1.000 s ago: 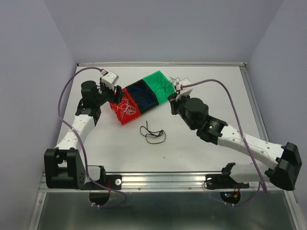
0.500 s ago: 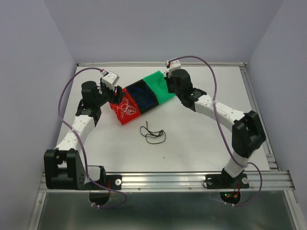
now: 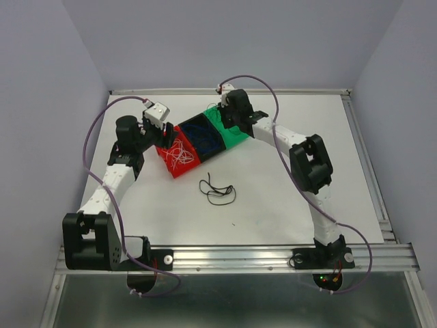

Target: Untangle the cables

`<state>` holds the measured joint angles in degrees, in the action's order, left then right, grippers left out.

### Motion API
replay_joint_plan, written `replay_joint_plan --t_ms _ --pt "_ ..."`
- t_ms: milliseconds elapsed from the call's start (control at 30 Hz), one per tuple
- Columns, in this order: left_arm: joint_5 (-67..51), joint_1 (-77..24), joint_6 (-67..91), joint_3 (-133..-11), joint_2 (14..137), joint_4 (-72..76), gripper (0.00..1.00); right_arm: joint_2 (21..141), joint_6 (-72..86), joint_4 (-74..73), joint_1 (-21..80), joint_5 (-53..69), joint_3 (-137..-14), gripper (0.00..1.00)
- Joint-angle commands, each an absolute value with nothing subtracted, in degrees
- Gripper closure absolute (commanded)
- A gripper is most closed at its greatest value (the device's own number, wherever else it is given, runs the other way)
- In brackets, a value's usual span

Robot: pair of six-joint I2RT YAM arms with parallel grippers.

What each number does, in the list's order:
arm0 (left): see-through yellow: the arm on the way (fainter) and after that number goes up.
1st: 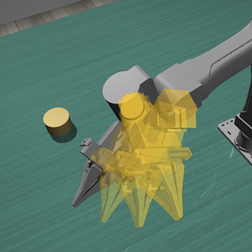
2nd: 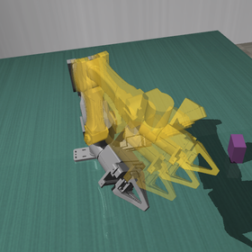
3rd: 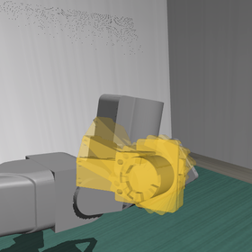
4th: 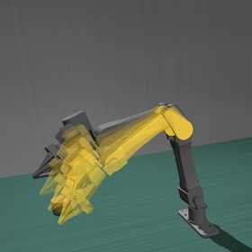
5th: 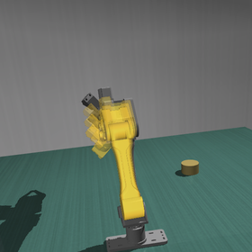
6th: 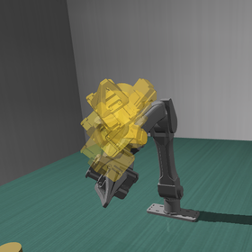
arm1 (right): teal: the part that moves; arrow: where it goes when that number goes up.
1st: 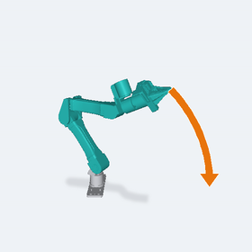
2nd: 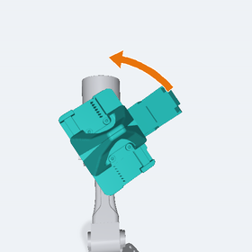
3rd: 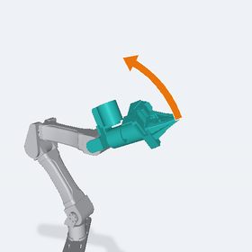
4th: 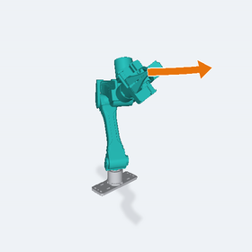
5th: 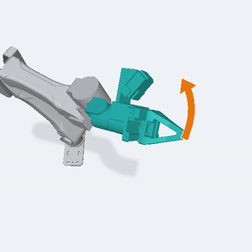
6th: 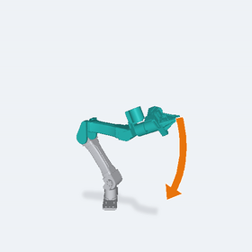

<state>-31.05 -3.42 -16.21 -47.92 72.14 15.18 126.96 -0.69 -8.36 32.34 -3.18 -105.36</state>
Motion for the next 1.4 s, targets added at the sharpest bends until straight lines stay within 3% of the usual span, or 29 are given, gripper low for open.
replay_joint_plan --t_ms 0,533,667,800,1067,1167,1233,1267,1367 --pt "-31.38 -3.78 -16.79 -47.64 70.58 17.49 0.32 130.51 -1.05 -10.19 30.85 3.24 -112.66 0.99" --pt "-31.55 -3.78 -16.87 -47.55 70.22 17.32 0.32 142.38 2.64 -16.16 28.74 8.96 -121.90 1.00" --pt "-31.46 -3.87 -16.70 -47.46 70.05 17.31 0.32 139.59 2.63 -16.17 28.74 8.97 -120.24 0.93" --pt "-31.38 -3.87 -16.79 -47.55 70.14 17.31 0.32 133.71 2.90 -16.00 29.26 7.74 -118.66 0.75" --pt "-31.38 -3.96 -16.79 -47.55 70.22 17.31 0.32 123.49 1.85 -16.00 31.90 1.59 -114.09 0.54" --pt "-31.46 -4.04 -16.87 -47.46 70.14 17.23 0.32 120.42 1.84 -15.91 32.60 0.26 -110.32 0.51" --pt "-31.38 -4.13 -16.79 -47.46 70.14 17.23 0.32 116.91 1.76 -15.91 33.13 -1.84 -107.68 0.42" --pt "-31.38 -4.13 -16.87 -47.46 70.05 17.23 0.32 115.42 1.84 -15.73 33.40 -1.93 -105.75 0.31" --pt "-31.38 -4.22 -16.96 -47.46 69.96 17.23 0.32 109.79 2.20 -15.29 34.54 -2.72 -98.37 0.25"
